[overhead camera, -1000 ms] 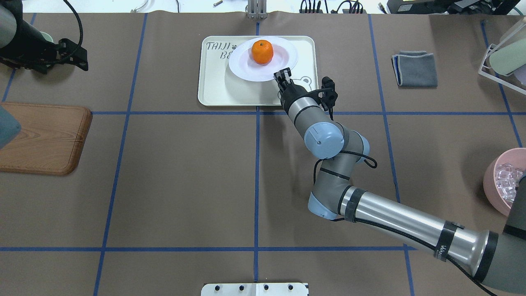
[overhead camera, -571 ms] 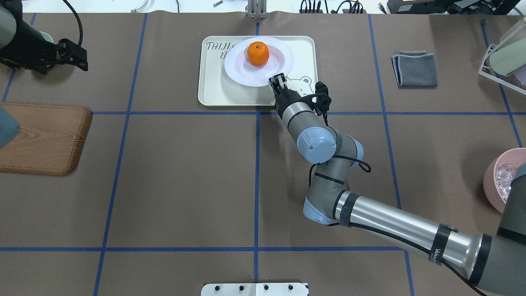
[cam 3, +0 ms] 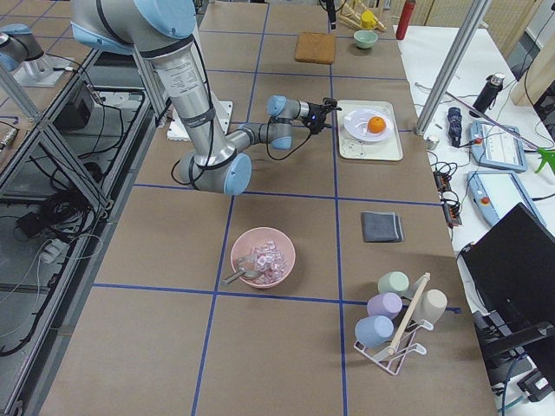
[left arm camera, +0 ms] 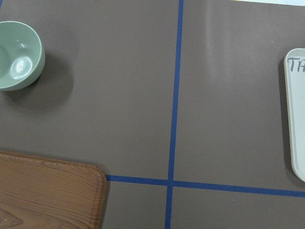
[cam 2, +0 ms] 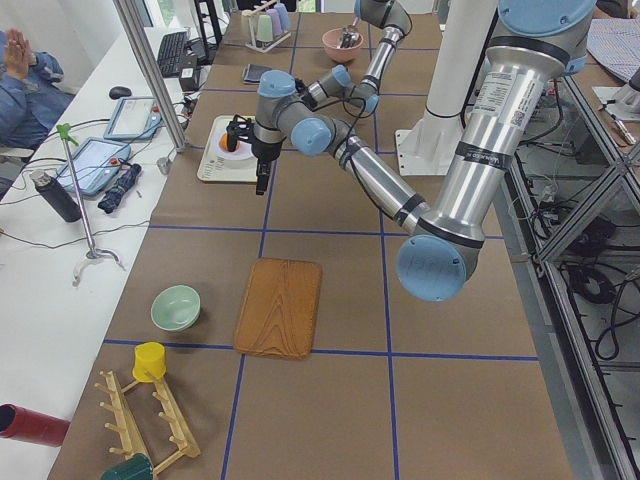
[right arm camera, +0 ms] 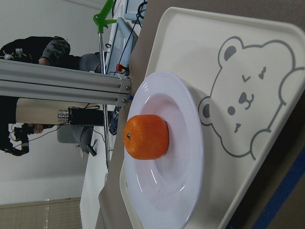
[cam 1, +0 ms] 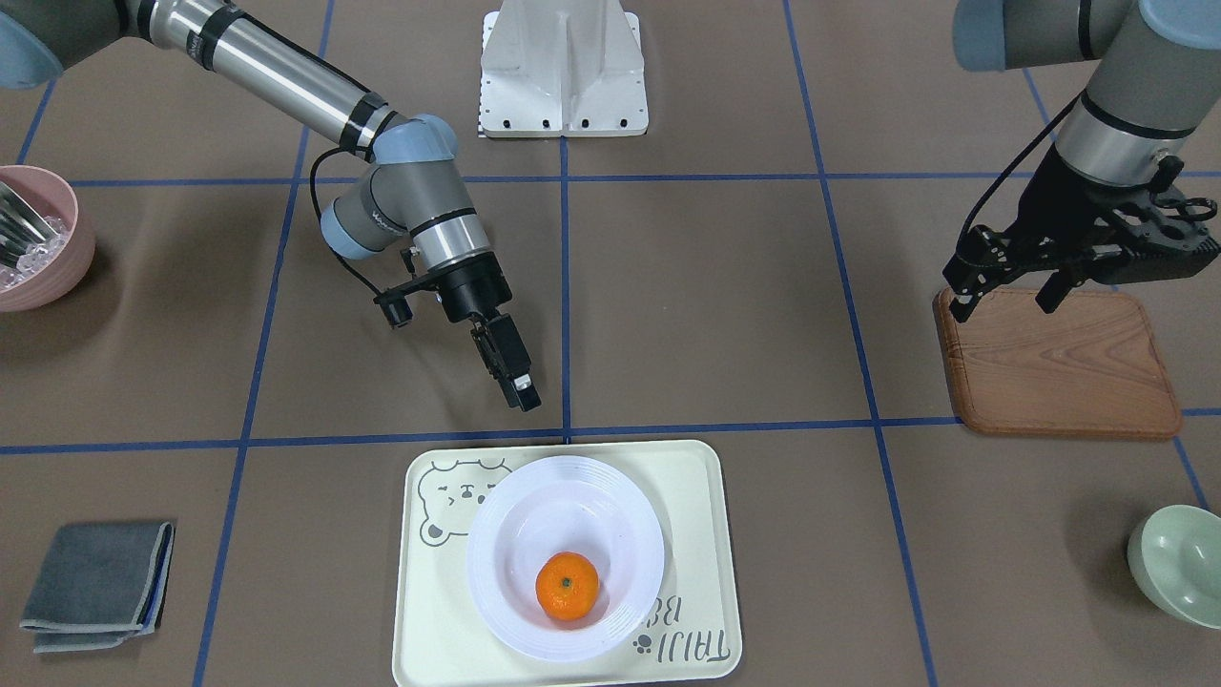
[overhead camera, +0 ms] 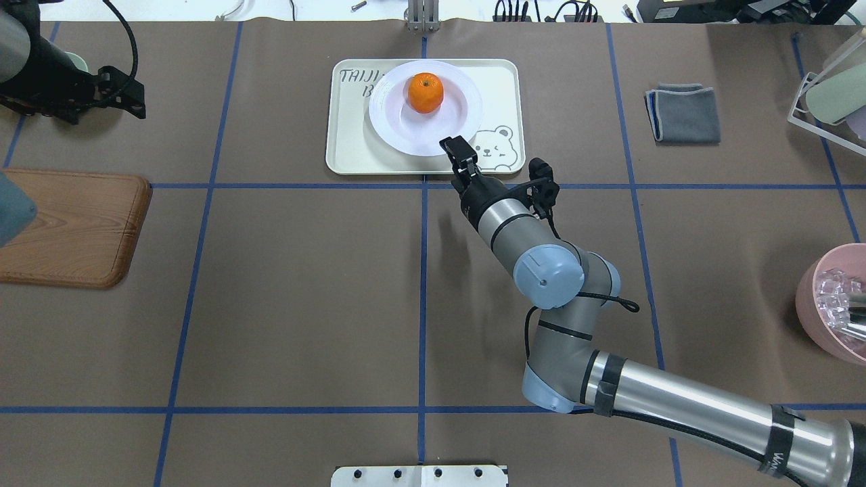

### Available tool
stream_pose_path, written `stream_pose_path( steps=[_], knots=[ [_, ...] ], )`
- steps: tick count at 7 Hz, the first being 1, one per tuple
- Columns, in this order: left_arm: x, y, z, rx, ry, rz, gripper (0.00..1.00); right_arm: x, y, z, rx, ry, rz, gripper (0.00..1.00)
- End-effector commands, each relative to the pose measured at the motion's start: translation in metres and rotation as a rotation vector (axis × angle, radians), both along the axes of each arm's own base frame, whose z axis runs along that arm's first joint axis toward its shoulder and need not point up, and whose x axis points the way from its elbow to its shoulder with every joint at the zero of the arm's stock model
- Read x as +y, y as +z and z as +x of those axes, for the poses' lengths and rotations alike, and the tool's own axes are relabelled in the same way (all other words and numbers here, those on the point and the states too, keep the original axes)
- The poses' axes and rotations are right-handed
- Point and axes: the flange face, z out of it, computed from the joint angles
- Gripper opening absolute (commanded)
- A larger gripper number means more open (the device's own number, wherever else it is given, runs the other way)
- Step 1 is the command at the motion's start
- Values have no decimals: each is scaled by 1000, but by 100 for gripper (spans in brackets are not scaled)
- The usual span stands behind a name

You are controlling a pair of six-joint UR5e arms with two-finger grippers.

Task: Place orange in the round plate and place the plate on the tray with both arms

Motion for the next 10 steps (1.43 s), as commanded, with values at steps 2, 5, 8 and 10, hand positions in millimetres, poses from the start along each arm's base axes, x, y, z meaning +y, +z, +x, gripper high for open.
stream_pose_path(
  steps=[2,5,8,10],
  knots=[
    [5,28,-15,-57,76,50,98,10,7,57,203,-170,137,100],
    [5,70,-61,-92,188,109,98,-71,2,167,444,-435,190,100],
    [2,133,-140,-137,333,185,98,-90,97,339,752,-732,341,100],
    [15,187,-164,-165,406,171,98,-60,214,450,904,-888,457,100]
  ],
)
